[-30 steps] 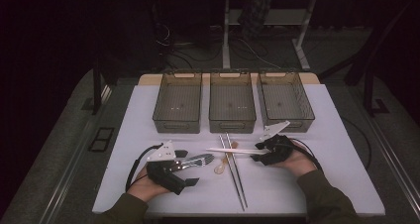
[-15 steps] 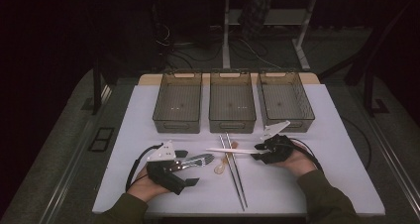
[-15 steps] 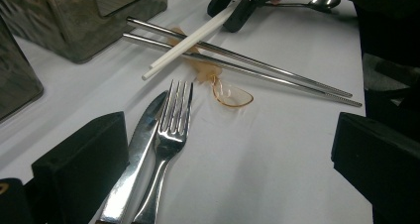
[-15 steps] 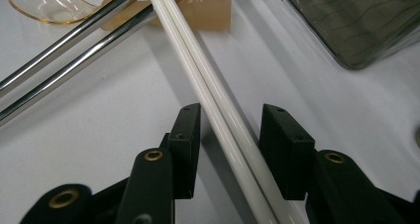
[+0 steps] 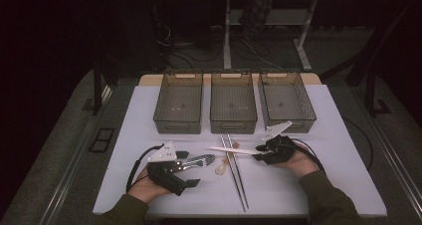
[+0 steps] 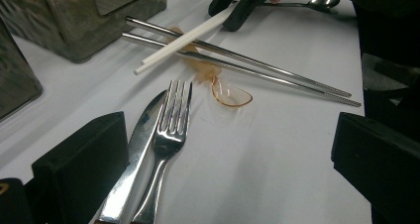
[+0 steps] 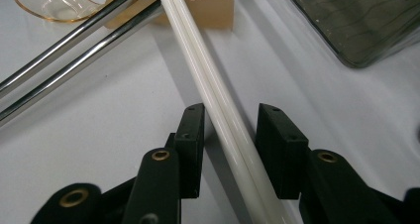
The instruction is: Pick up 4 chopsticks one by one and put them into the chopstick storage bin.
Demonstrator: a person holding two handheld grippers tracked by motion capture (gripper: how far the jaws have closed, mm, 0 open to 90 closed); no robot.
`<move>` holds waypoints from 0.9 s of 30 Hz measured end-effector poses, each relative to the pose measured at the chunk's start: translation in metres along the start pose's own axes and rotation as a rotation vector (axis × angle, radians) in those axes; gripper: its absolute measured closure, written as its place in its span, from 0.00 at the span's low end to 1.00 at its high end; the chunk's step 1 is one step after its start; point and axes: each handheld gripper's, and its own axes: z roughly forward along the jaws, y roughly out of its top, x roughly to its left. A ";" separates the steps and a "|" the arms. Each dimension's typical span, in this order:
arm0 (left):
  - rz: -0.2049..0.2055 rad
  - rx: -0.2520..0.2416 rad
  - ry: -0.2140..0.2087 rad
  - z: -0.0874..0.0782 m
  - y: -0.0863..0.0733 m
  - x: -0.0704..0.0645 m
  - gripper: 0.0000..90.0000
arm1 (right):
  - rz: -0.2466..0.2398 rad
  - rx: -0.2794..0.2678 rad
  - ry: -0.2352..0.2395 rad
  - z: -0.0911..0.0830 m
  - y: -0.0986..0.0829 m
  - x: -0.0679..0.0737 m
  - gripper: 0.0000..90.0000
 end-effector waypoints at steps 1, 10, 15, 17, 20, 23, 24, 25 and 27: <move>0.000 0.000 0.000 0.000 0.000 0.000 0.00 | 0.000 0.000 0.001 0.000 0.000 0.000 0.71; -0.001 0.001 0.000 0.000 0.000 0.000 0.00 | 0.000 0.005 0.010 -0.001 -0.001 0.000 0.72; 0.003 0.001 0.001 0.000 0.000 0.000 0.00 | -0.002 0.009 0.014 -0.002 -0.001 0.001 0.74; 0.004 0.001 0.000 0.000 0.000 -0.001 0.00 | -0.003 0.011 0.016 -0.002 -0.001 0.001 0.75; 0.003 0.001 0.001 0.000 0.000 0.000 0.00 | -0.008 0.012 0.018 -0.002 -0.001 0.001 0.76; 0.004 0.001 0.000 0.000 0.000 -0.001 0.00 | -0.010 0.014 0.020 -0.002 -0.001 0.001 0.77; 0.004 0.001 0.000 0.000 0.000 -0.001 0.00 | -0.012 0.014 0.020 -0.002 -0.001 0.001 0.77; 0.004 0.001 0.000 0.000 0.000 -0.001 0.00 | -0.011 0.014 0.022 -0.002 -0.001 0.001 0.77; 0.004 0.002 0.000 0.000 0.000 -0.001 0.00 | -0.011 0.015 0.023 -0.003 -0.001 0.001 0.77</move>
